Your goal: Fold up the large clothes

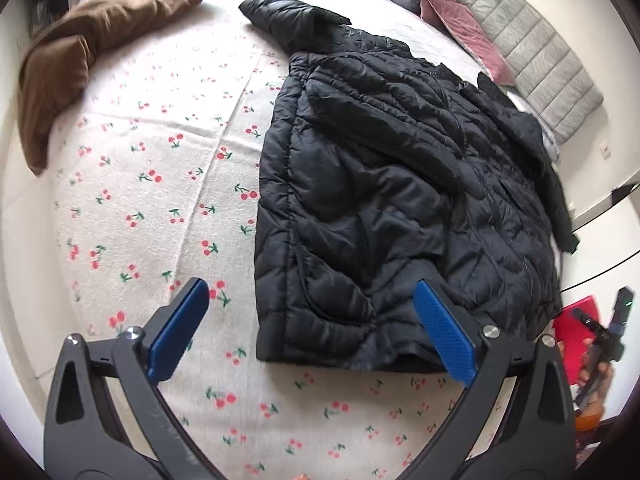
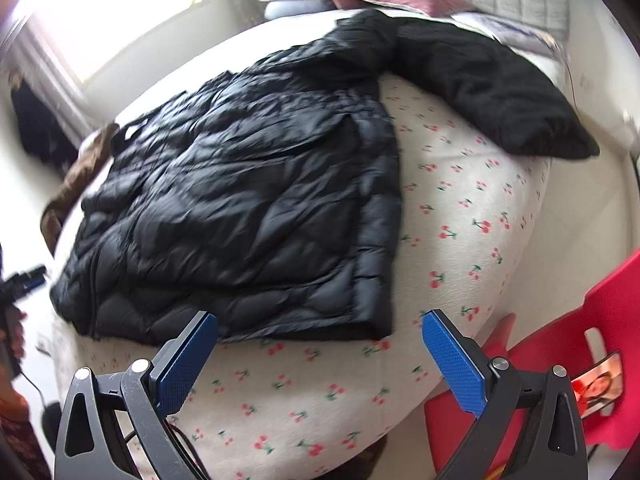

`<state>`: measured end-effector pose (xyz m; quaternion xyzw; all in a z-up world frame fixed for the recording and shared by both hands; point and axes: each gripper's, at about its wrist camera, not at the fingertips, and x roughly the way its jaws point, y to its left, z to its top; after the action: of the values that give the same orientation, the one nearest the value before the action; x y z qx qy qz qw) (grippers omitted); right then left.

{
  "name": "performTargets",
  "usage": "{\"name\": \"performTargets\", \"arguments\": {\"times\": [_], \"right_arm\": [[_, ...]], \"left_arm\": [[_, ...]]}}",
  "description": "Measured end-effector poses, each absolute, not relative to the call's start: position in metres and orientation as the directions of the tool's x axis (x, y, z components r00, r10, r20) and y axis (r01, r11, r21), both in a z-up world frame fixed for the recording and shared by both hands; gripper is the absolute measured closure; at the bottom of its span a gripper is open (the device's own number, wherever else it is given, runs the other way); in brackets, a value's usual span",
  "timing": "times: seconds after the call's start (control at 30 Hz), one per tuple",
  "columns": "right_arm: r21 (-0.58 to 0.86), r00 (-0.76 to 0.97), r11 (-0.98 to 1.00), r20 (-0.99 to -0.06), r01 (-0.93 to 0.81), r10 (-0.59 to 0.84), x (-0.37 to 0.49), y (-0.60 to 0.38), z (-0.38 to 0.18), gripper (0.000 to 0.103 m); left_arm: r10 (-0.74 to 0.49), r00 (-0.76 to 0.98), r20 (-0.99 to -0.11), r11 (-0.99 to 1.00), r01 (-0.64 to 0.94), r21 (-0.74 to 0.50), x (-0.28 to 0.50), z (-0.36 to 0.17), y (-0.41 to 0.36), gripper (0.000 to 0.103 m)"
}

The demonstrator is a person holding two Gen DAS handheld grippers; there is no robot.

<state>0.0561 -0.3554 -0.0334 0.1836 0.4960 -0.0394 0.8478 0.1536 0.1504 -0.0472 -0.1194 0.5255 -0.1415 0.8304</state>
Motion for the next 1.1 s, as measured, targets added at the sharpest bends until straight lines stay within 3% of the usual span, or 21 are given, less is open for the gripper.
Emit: {"name": "performTargets", "arguments": {"times": [0.2,0.47,0.67,0.73,0.77,0.8,0.83,0.87,0.9,0.97,1.1], "right_arm": [[0.419,0.517,0.866,-0.823,0.271,0.236,0.074,-0.393,-0.064,0.000],[0.505,0.533,0.829,-0.783,0.241,0.322,0.102,-0.377,-0.094,0.000],[0.514,0.518,0.836,-0.777,0.192,0.358,0.114,-0.355,-0.095,0.000],[0.554,0.520,0.810,-0.758,0.193,0.394,0.115,-0.354,-0.096,0.001],[0.571,0.521,0.798,-0.748,0.192,0.410,0.116,-0.353,-0.096,0.005],[0.591,0.520,0.785,-0.737,0.187,0.432,0.116,-0.352,-0.096,0.010],[0.610,0.518,0.772,-0.726,0.181,0.452,0.116,-0.351,-0.096,0.032],[0.627,0.516,0.758,-0.716,0.178,0.471,0.116,-0.349,-0.097,0.063],[0.645,0.520,0.743,-0.702,0.176,0.486,0.115,-0.349,-0.098,0.073],[0.626,0.539,0.760,-0.706,0.175,0.459,0.109,-0.350,-0.092,0.084],[0.592,0.585,0.791,-0.701,0.156,0.409,0.098,-0.351,-0.068,0.088]], "left_arm": [[-0.537,0.370,-0.758,0.839,0.148,-0.523,0.171,-0.068,0.157,0.003],[-0.616,0.305,-0.726,0.786,0.170,-0.595,0.173,-0.094,0.147,0.008],[-0.696,0.225,-0.682,0.717,0.151,-0.681,0.162,-0.101,0.142,0.042],[-0.704,0.202,-0.681,0.709,0.147,-0.690,0.156,-0.103,0.138,0.061],[-0.699,0.201,-0.686,0.714,0.151,-0.683,0.152,-0.103,0.137,0.070],[-0.677,0.209,-0.705,0.735,0.157,-0.660,0.149,-0.103,0.135,0.086],[-0.650,0.227,-0.725,0.759,0.161,-0.631,0.145,-0.100,0.135,0.088],[-0.636,0.243,-0.733,0.772,0.170,-0.613,0.141,-0.096,0.136,0.090],[-0.635,0.257,-0.729,0.772,0.177,-0.610,0.137,-0.090,0.139,0.092],[-0.637,0.312,-0.705,0.769,0.190,-0.611,0.127,-0.069,0.153,0.093],[-0.641,0.383,-0.665,0.762,0.214,-0.611,0.107,-0.033,0.178,0.094]]}}
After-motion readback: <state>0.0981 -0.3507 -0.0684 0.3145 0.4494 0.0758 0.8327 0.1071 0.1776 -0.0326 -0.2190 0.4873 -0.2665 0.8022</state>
